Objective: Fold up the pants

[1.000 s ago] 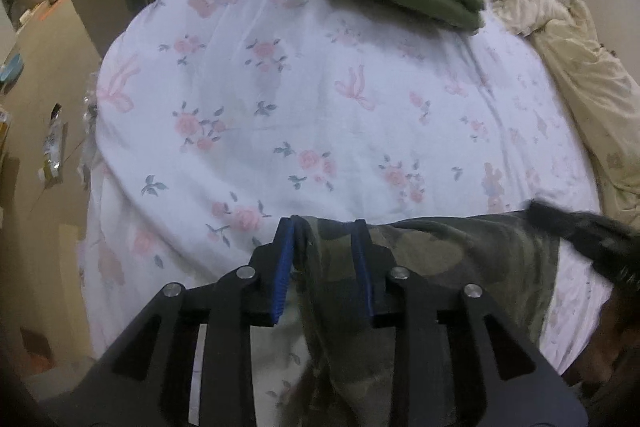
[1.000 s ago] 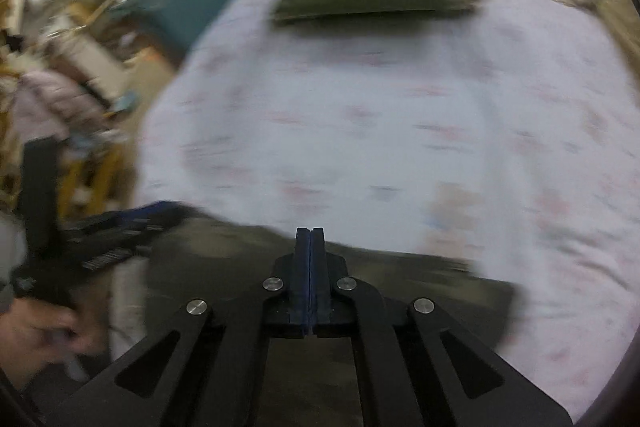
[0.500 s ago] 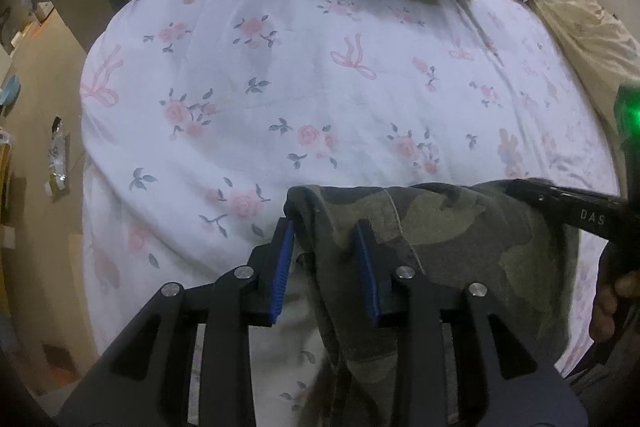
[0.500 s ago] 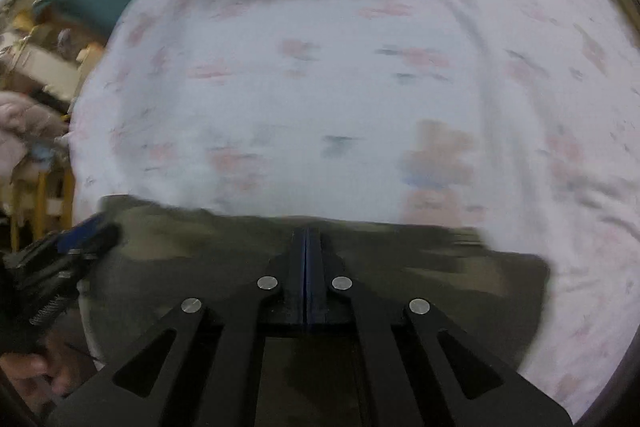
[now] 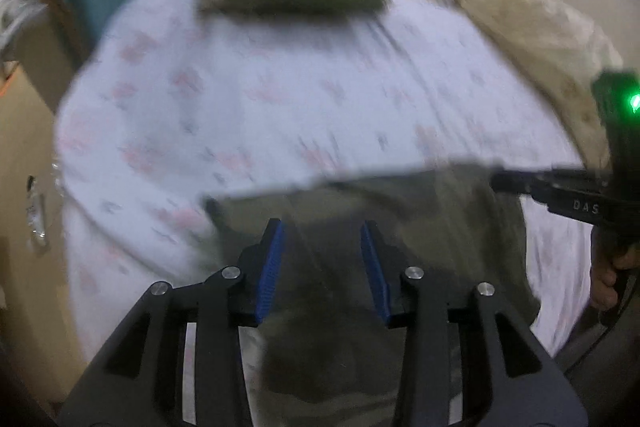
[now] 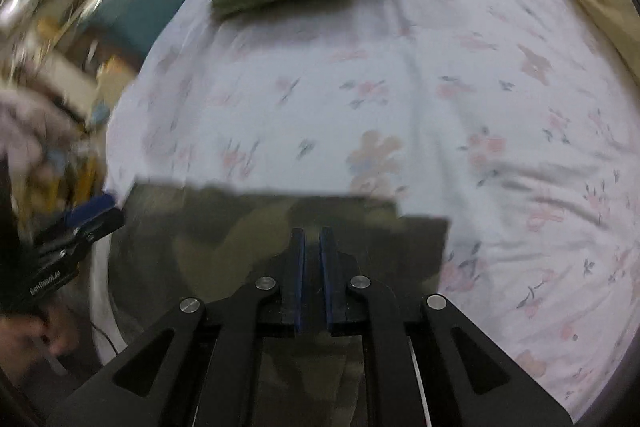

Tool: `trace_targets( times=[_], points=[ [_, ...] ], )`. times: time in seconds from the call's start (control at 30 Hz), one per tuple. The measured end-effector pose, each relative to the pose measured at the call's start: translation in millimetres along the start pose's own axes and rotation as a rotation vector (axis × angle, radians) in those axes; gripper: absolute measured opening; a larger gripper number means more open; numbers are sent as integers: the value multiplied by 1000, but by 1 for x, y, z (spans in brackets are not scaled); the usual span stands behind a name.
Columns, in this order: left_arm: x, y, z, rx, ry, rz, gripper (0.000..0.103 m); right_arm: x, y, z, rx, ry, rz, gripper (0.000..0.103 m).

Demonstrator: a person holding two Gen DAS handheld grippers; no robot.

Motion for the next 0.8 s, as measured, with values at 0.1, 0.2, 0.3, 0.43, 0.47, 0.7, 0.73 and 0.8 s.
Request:
trace_targets(
  times=[0.1, 0.2, 0.3, 0.43, 0.47, 0.7, 0.73, 0.8],
  points=[
    [25, -4, 4, 25, 58, -27, 30, 27, -1, 5, -7, -81, -36, 5],
    [43, 1, -6, -10, 46, -66, 30, 34, -2, 19, 17, -127, -24, 2],
    [58, -1, -7, 14, 57, -79, 31, 44, -1, 21, 26, -139, -54, 2],
    [55, 1, -10, 1, 52, -83, 30, 41, 2, 22, 46, -125, -54, 2],
    [51, 0, -12, -12, 45, -81, 31, 35, 0, 22, 51, -109, -48, 2],
    [8, -14, -26, -122, -19, -76, 46, -9, -24, 27, 139, 91, -74, 12],
    [3, -19, -26, -129, -29, -80, 46, -9, -34, 25, 145, 99, -108, 12],
    [1, -29, -20, -116, -44, -101, 48, 2, -50, 22, 144, 59, -172, 12]
  ],
)
Point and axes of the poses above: each gripper's, at about its wrist camera, not at the fingertips, and x roughly the way its jaws point, z to its right, y to its top, the point moved 2 cm from there along x, roughly the way its jaws point, and after that the axes turned 8 degrees about y, right-handed, at the moved point
